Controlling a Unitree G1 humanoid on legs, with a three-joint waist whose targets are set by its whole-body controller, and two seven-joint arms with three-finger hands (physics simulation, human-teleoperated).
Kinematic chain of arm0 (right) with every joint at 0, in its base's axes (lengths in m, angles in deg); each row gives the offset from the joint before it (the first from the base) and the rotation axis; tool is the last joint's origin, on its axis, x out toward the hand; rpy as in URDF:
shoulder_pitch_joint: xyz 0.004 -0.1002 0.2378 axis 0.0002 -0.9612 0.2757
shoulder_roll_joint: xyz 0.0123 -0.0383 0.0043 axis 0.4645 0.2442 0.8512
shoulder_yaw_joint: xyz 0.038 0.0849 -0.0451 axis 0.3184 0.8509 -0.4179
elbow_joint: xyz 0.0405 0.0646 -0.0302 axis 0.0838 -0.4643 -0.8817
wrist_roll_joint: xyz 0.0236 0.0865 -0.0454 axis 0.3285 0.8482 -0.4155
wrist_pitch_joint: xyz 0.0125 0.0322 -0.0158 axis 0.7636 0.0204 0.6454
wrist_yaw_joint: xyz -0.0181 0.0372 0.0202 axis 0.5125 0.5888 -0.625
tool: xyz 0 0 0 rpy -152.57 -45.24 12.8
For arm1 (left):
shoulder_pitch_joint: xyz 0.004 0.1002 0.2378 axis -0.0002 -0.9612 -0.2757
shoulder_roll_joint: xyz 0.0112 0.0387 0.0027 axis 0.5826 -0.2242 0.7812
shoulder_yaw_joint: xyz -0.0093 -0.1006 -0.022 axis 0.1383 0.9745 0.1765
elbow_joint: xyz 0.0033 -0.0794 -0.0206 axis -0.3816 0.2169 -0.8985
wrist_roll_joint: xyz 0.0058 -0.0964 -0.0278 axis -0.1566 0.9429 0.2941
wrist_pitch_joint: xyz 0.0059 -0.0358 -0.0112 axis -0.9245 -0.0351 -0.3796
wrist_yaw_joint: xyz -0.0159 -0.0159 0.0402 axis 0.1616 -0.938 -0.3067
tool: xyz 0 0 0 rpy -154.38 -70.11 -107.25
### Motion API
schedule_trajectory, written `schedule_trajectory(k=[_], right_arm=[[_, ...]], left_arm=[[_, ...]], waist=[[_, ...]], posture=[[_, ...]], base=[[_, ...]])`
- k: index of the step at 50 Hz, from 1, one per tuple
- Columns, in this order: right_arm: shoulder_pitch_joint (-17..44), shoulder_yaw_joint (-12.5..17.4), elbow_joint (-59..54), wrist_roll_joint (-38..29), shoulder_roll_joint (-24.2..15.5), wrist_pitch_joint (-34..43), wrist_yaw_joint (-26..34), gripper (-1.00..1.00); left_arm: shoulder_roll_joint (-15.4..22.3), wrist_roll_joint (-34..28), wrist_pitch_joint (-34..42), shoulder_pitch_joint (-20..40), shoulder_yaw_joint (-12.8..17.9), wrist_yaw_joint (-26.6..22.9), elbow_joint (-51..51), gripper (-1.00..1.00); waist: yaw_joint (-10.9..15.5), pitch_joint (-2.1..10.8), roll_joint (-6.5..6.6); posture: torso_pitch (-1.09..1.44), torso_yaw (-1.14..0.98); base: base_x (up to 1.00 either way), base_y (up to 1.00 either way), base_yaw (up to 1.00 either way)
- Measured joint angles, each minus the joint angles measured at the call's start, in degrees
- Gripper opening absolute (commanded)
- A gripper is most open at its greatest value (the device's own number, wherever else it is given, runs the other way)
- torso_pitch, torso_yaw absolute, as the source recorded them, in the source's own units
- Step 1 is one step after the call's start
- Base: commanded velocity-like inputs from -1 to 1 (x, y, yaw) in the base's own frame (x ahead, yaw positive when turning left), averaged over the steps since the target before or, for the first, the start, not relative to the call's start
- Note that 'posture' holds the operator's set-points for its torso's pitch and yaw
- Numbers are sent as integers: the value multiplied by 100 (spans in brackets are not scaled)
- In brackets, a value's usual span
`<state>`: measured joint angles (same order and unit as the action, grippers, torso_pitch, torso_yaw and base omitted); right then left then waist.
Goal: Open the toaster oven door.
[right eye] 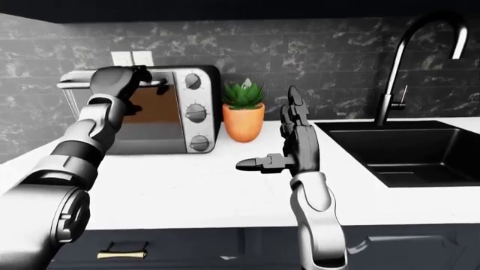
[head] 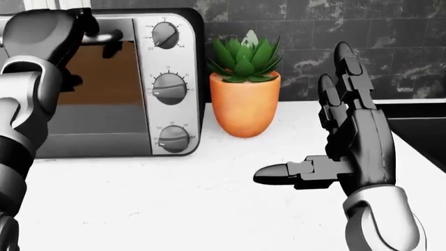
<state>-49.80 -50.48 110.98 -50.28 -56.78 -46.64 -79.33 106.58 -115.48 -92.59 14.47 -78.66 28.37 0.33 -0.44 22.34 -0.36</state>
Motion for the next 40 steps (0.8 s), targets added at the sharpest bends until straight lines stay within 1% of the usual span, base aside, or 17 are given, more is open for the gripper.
schedule_trajectory(k=[8,12,17,24,36,40], right_arm=[[-22,-5,12,1,1,-23,6,100],[-4,28,45,20,-15,9,1,100],[21,35,88,26,-25,39,-13,100],[62,49,110,41,-44,96,-21,100],[24,26,48,23,-29,38,-19,100],[7,22,7,10,-20,-17,-5,100]], left_arm=[[17,-27,17,-98,10,7,-123,-4],[42,95,4,-234,92,-17,-324,-4],[63,169,15,-333,65,39,-415,-6],[81,156,106,-426,62,-3,-609,-4],[59,86,650,-699,74,228,-901,-3],[75,85,819,-767,73,192,-967,0]], waist=[[6,16,27],[7,4,44],[6,1,51],[-3,-31,62],[-78,-39,136],[-101,-34,150]], posture=[[-55,0],[-55,0],[-55,0],[-55,0],[-55,0],[-55,0]], base=[[0,0,0],[0,0,0],[0,0,0],[0,0,0],[0,0,0],[0,0,0]])
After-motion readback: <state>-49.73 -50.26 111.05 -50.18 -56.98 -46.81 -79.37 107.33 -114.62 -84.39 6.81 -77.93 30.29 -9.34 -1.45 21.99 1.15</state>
